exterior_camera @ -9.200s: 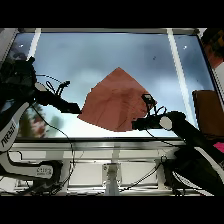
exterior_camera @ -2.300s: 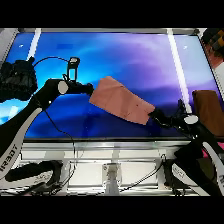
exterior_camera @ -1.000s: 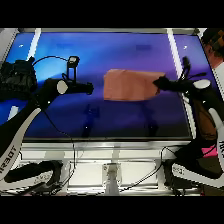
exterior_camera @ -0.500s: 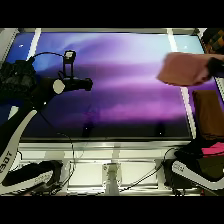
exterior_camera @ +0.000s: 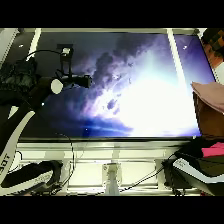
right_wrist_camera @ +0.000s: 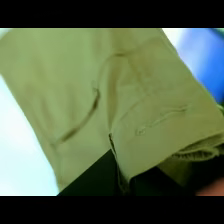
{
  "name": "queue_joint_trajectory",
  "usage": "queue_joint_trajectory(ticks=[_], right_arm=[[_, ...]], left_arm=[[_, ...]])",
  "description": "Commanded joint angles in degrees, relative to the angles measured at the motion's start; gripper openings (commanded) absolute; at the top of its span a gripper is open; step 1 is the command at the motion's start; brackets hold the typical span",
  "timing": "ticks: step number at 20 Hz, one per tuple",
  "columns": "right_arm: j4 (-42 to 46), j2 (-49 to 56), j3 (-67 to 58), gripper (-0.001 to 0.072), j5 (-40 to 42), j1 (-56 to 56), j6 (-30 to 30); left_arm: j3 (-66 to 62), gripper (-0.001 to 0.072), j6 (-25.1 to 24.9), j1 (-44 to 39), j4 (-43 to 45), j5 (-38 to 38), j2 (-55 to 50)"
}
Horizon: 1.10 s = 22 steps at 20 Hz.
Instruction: Fold the clothes and pants, and hang the long-sleeved shirts on hangers.
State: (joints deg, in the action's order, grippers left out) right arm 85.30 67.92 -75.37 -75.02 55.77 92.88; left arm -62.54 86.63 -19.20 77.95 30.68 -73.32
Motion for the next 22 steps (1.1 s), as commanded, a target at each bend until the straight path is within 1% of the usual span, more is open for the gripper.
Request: queue_joint_trajectory(ticks=[1,2,3,5,6,11,12,13,14,15,16,18,22], right_arm=[[3.78,0.09,2.1,0.0018,-9.31,1.62,2.27],[3.32,0.09,2.71,0.0022,-9.49,1.11,2.25],[2.97,0.09,3.13,0.0145,-9.68,0.52,2.25],[0.02,0.07,3.17,0.0681,-9.25,-0.44,2.23],[-1.64,0.07,3.17,0.0693,-8.96,-0.85,2.1],[-6.4,-0.13,2.97,0.0683,-4.02,-1.55,1.99],[-9.68,-0.33,2.99,0.0683,-2.69,-1.55,1.95],[-14.91,-0.42,2.93,0.0679,-1.22,-1.55,0.46],[-20.17,-0.39,2.58,0.0657,-0.17,-1.7,-2.05],[-24.41,-0.39,1.7,0.059,0.85,-2.36,-4.15],[-26.88,-0.39,0.39,0.0576,1.7,-3.52,-5.51],[-28.3,-0.39,-3.72,0.0541,3.23,-7.54,-7.1],[-28.28,-0.42,-13.03,0.054,5.42,-17.49,-9.57]], left_arm=[[-0.04,0.0659,-0.02,0.02,0.02,-0.5,0.04],[-0.04,0.0659,-0.02,0.02,0.02,-0.5,0.04],[-0.04,0.0659,-0.02,0.02,0.02,-0.52,0.04],[-0.04,0.0659,-0.02,0.02,0.02,-0.5,0.02],[-0.04,0.0659,-0.02,0.02,0.02,-0.5,-0.02],[0.0,0.0659,-0.02,0.02,0.02,-0.5,-0.02],[0.0,0.0659,-0.02,0.02,0.02,-0.5,-0.02],[0.0,0.0659,-0.02,0.02,0.02,-0.5,-0.02],[0.0,0.0659,-0.02,0.02,0.02,-0.5,-0.02],[0.0,0.0659,-0.02,0.02,0.02,-0.5,-0.02],[0.0,0.0659,-0.02,0.02,0.02,-0.5,-0.02],[0.0,0.0659,-0.02,0.02,0.02,-0.5,-0.02],[0.0,0.0659,-0.02,0.02,0.02,-0.5,-0.02]])
